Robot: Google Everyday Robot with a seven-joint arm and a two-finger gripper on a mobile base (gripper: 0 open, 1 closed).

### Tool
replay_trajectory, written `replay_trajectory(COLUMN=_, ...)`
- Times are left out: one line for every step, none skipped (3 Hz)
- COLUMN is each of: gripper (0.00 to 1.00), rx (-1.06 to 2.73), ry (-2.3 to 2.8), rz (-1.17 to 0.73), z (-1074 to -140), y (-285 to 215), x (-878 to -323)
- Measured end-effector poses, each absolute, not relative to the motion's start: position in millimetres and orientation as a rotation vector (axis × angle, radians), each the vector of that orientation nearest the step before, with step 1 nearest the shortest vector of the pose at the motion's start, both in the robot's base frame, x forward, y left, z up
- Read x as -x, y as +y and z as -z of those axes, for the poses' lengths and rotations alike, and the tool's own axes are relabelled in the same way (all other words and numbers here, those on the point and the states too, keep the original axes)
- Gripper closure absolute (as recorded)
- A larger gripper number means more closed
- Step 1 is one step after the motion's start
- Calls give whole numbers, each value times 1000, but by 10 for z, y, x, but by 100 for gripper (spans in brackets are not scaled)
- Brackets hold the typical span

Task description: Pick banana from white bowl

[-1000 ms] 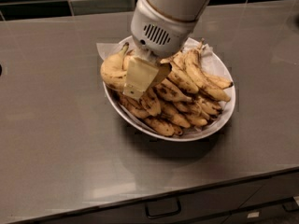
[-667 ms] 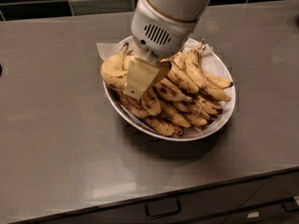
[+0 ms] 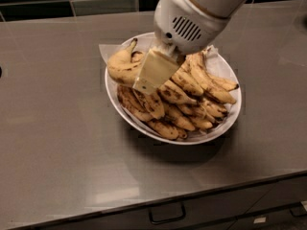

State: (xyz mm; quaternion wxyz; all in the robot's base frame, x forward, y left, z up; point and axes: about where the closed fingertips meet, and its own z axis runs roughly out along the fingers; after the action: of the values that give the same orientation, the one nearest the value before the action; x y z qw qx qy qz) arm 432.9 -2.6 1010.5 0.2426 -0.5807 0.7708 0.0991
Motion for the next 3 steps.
replay_trajectory(gripper=100, rx=1583, ry=2006, rz=-362, z=-10190, y=-120, x=-4282)
replay_trajectory(gripper=100, rx=1605, ry=1905, rz=-486, z=-10193, y=-242, x=-4236)
replay_trajectory(gripper=100, rx=1622, ry=1832, rz=-556, z=-10208, y=-359, x=-4180)
